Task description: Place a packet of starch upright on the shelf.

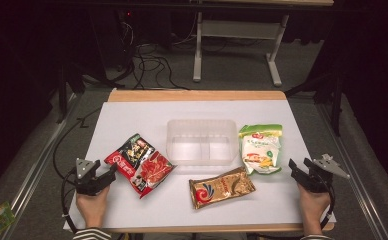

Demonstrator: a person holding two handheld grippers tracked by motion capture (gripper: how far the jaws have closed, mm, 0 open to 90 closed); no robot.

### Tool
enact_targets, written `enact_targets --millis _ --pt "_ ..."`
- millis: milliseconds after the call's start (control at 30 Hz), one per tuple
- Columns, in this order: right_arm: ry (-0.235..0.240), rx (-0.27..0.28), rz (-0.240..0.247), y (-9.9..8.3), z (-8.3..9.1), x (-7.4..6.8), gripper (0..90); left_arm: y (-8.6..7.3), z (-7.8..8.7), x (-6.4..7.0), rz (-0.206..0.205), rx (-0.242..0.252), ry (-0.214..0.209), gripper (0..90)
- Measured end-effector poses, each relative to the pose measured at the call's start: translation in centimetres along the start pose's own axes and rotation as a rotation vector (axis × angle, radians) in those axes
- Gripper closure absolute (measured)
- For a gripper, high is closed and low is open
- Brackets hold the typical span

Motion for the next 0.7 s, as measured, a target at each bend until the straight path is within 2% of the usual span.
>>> enact_targets --millis 633,700 --pt "0.006 0.0 0.008 0.01 -0.02 -0.03 40.1 -0.01 0.0 -0.04 0.005 0.0 0.004 34.1" --pt "0.014 0.002 -0.005 0.01 -0.01 0.03 38.8 0.0 0.02 -0.03 0.003 0.002 0.002 34.1"
Point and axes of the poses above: each handheld gripper's, and its own axes: z roughly backward along the jaws, y roughly out of its top, x roughly to its right, the point moved 5 cm from there along -z, roughly forward along the jaws, and after that the axes turned 13 degrees about x, right-handed, at the moved point
